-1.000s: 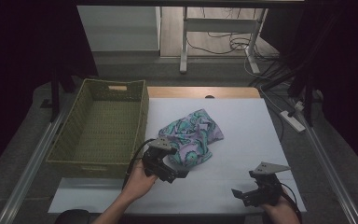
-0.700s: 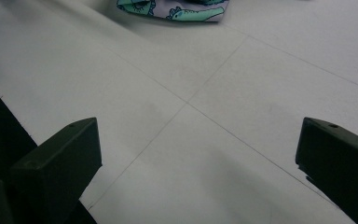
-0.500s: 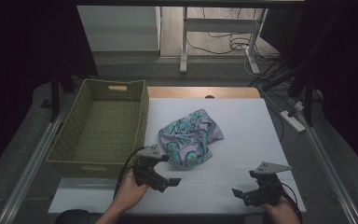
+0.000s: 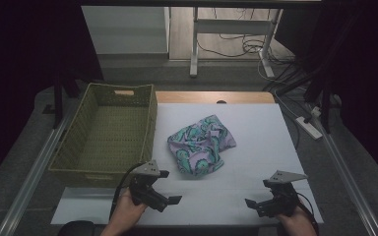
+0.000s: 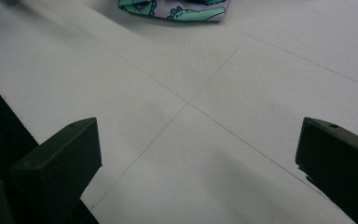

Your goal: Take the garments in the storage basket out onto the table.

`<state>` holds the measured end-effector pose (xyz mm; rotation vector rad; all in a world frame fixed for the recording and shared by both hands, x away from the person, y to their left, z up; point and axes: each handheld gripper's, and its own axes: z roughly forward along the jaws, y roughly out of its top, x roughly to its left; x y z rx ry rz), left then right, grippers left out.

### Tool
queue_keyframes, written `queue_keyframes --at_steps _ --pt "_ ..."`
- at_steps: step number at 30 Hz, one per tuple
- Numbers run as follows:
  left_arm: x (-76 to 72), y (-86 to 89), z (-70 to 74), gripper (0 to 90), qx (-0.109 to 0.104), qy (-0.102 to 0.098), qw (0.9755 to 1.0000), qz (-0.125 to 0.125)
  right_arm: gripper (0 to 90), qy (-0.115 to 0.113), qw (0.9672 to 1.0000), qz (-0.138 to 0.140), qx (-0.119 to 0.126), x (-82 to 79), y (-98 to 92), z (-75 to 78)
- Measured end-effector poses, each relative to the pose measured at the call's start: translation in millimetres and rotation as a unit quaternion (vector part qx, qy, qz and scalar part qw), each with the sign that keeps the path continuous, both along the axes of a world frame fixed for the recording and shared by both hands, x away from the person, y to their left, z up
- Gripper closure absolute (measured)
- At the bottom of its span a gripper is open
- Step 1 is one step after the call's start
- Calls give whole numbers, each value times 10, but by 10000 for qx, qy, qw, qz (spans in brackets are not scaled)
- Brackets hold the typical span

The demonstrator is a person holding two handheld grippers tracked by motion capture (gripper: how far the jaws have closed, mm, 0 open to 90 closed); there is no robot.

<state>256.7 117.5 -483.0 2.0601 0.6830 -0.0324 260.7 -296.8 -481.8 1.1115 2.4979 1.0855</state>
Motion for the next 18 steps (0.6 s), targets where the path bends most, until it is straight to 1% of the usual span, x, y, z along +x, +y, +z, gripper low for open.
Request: queue_keyframes --at_steps 2,3,4,7,8,12,16,18 --pt "-38 34 -12 0 18 14 10000 17 5 2 10000 1 9 1 1 -1" --pt "-58 46 -19 0 4 27 10000 -22 6 2 10000 0 2 1 0 -1" --pt "-84 50 -20 0 8 -6 10000 -52 6 3 10000 0 13 2 -1 -2" --pt "-161 49 -10 0 191 -96 9998 -56 5 9 10000 -5 11 4 0 -3" --pt "-181 59 -14 0 206 -95 9997 -48 5 10 10000 0 8 3 1 -3" --pt "-237 136 -36 0 136 -12 9999 -18 5 14 10000 -1 1 3 4 -4" --pt "-313 207 -45 0 254 -42 9996 103 6 12 10000 4 -3 2 5 -4" --pt "-343 275 -51 0 225 -34 9996 190 6 20 10000 5 -27 3 6 -3"
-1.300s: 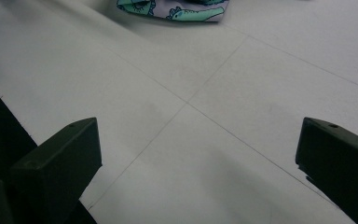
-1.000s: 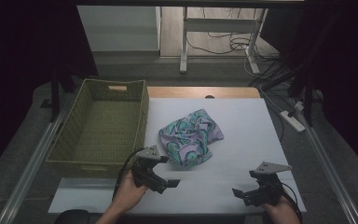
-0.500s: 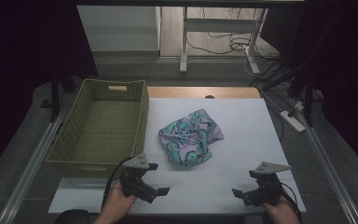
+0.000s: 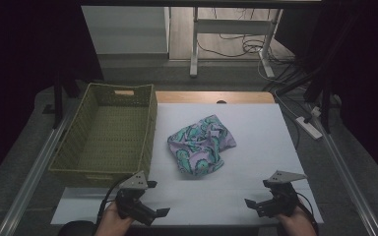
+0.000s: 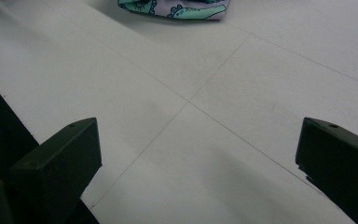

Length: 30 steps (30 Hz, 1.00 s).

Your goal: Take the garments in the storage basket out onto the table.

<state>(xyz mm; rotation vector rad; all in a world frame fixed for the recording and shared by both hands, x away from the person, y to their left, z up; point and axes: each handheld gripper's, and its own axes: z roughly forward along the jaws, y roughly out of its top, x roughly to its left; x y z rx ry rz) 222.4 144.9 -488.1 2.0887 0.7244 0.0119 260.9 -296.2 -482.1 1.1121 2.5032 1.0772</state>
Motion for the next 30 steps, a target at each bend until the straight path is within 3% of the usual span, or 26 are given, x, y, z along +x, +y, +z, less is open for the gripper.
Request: queue_keyframes --at_steps 10,25,30 --pt "-130 421 -11 0 -70 3 9980 635 6 0 10000 -15 -1 -2 6 -1" --pt "-232 900 -90 0 37 109 9919 1269 6 -65 9999 -74 -31 -10 8 2" --pt "-263 1023 -114 0 148 124 9885 1497 6 -76 9999 -92 -28 -9 6 3"
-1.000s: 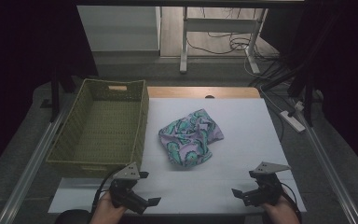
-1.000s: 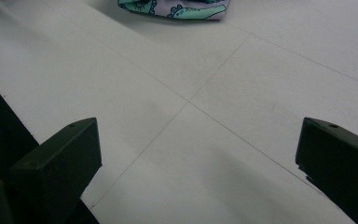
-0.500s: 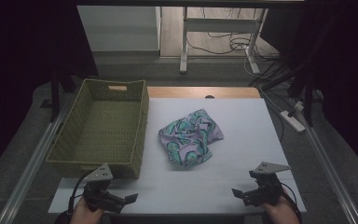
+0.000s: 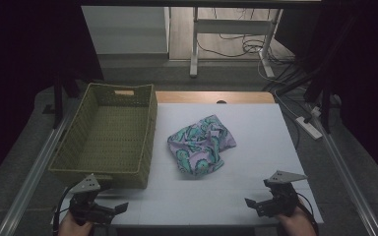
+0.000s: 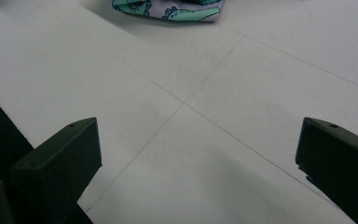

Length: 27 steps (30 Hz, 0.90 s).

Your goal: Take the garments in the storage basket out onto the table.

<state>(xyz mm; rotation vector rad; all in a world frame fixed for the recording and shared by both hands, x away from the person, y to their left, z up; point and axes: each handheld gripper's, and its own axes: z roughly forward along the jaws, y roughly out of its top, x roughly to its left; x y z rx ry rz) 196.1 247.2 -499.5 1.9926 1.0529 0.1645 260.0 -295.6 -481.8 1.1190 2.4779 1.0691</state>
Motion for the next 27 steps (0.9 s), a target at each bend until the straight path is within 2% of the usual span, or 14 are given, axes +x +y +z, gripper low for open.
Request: queue_keyframes --at_steps 2,5,7,9,27 --pt "-11 63 -1 0 -59 -16 10000 66 6 0 10000 -10 0 -1 0 1" --pt "-28 149 -6 0 56 -37 9998 208 6 0 10000 -8 -17 -2 -1 3" --pt "-30 207 -10 0 -14 -32 9996 263 6 -4 10000 -5 -6 -2 0 0" --pt "-30 246 -17 0 16 -12 9995 329 6 -8 10000 -2 -24 -3 -1 2" --pt "-87 544 -68 0 -86 125 9988 463 6 -59 10000 -32 -62 -14 8 5"
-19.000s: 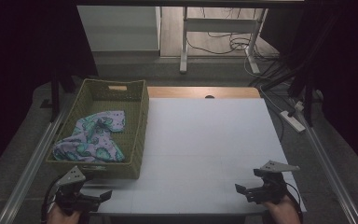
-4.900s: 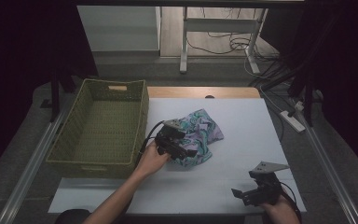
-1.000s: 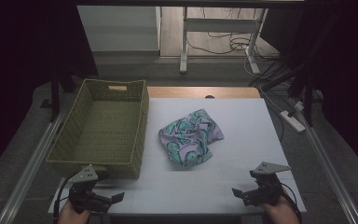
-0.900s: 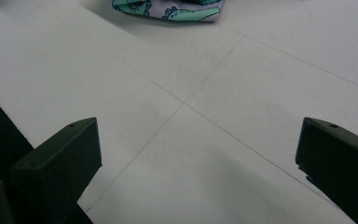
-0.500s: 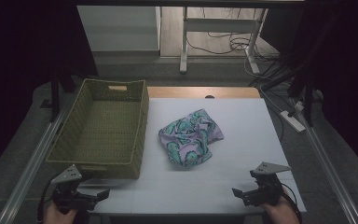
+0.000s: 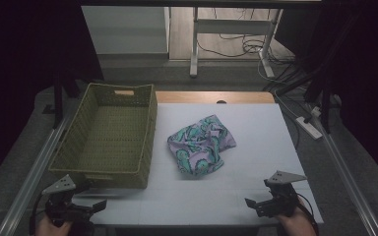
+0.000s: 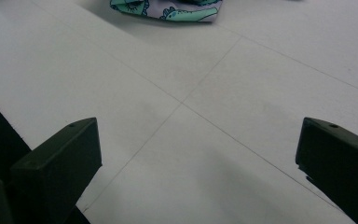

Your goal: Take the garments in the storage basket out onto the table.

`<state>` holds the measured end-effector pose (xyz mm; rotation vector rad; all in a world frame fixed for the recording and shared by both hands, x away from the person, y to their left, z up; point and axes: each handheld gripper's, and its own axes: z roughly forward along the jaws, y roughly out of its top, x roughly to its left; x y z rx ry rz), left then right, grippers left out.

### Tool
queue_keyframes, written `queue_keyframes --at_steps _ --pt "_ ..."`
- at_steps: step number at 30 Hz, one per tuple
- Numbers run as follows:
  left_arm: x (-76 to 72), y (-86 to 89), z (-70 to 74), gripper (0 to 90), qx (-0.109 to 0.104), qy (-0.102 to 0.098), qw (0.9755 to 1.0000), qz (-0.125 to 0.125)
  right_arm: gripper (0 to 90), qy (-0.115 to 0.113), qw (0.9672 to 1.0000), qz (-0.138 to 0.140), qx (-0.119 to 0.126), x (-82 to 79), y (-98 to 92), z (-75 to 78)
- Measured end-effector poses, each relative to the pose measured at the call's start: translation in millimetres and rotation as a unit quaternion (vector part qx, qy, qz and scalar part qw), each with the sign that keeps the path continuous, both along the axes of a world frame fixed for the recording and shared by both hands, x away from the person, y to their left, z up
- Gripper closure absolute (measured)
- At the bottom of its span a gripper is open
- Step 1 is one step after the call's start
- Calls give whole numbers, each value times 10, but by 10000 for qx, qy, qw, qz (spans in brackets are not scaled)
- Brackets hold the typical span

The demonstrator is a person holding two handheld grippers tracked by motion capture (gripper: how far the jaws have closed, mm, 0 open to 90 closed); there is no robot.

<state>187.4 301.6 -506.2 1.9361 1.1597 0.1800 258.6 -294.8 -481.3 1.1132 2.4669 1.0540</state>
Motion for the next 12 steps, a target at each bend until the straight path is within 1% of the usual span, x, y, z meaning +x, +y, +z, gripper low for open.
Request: queue_keyframes --at_steps 3,5,7,12 --pt "-12 55 -13 0 -56 33 10000 14 6 -10 10000 -30 4 -1 -3 2" --pt "-14 76 -20 0 -51 78 9999 42 6 -10 10000 -44 6 0 -4 2" --pt "-14 80 -26 0 -31 128 9999 41 6 -19 10000 -55 -1 -1 -2 2" --pt "-8 83 -26 0 -61 138 9999 24 6 -19 10000 -48 -5 0 -3 1"
